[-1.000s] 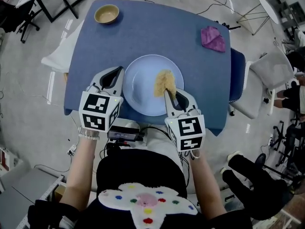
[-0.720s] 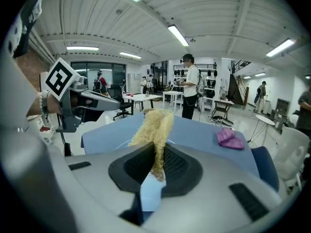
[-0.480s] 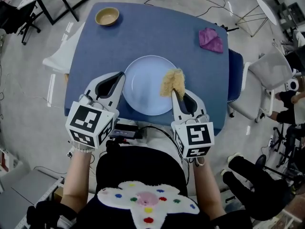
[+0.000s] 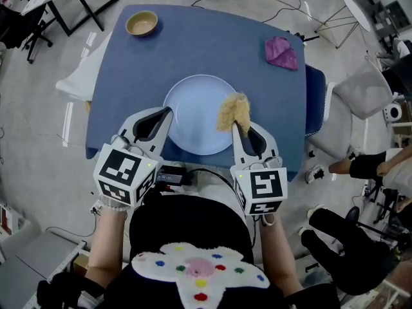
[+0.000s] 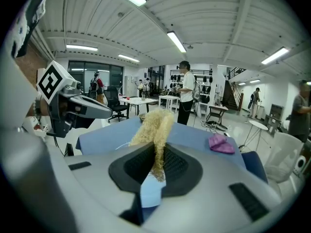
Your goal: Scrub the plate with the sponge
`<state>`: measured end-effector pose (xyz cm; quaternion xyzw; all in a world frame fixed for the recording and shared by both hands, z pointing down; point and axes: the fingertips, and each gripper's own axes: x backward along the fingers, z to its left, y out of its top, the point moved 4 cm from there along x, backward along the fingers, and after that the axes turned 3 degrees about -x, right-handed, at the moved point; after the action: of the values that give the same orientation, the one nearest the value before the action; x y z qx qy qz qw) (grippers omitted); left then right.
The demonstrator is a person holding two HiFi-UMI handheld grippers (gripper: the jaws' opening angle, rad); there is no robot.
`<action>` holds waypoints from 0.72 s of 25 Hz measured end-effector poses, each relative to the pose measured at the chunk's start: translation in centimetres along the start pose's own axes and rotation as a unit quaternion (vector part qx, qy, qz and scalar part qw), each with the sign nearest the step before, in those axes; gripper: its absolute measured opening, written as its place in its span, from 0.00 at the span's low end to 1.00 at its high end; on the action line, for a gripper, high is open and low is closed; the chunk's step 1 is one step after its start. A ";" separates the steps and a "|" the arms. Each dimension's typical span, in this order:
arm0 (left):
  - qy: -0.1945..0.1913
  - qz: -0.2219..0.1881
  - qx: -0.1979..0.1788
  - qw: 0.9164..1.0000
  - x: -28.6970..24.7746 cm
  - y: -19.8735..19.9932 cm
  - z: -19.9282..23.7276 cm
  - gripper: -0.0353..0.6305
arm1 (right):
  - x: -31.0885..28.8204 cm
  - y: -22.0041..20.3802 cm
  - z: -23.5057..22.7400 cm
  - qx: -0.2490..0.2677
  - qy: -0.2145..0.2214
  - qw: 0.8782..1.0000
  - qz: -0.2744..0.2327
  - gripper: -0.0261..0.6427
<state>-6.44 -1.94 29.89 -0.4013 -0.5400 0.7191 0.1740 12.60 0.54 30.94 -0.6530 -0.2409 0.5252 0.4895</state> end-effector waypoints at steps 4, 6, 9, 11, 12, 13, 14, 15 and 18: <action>0.001 -0.001 0.004 1.000 0.0 -0.2 -0.1 0.07 | -0.1 -0.1 0.1 0.006 -0.001 1.000 0.002 0.10; 0.003 -0.001 0.004 1.000 0.0 -0.2 0.0 0.07 | -0.2 -0.1 0.1 0.007 0.000 1.000 0.002 0.10; 0.007 -0.003 0.008 1.000 0.1 -0.3 0.2 0.07 | -0.2 -0.1 0.2 0.008 0.001 1.000 0.003 0.10; 0.008 -0.003 0.010 1.000 0.1 -0.3 0.3 0.07 | -0.1 -0.1 0.4 0.010 0.002 1.000 0.003 0.10; 0.009 -0.004 0.010 1.000 0.1 -0.3 0.3 0.07 | -0.1 -0.1 0.5 0.011 0.002 1.000 0.002 0.10; 0.010 -0.004 0.009 1.000 0.1 -0.3 0.3 0.07 | -0.1 -0.1 0.5 0.011 0.001 1.000 0.002 0.10; 0.010 -0.005 0.009 1.000 0.1 -0.2 0.3 0.07 | -0.1 -0.1 0.6 0.013 0.001 1.000 0.001 0.10; 0.010 -0.006 0.009 1.000 0.1 -0.2 0.2 0.07 | -0.1 -0.1 0.6 0.014 0.001 1.000 0.001 0.10; 0.011 -0.008 0.009 1.000 0.0 -0.1 0.1 0.07 | -0.1 -0.1 0.6 0.016 0.001 1.000 0.002 0.10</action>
<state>-6.55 -2.02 29.96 -0.4030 -0.5348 0.7182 0.1890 11.98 0.72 31.12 -0.6462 -0.2305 0.5291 0.4993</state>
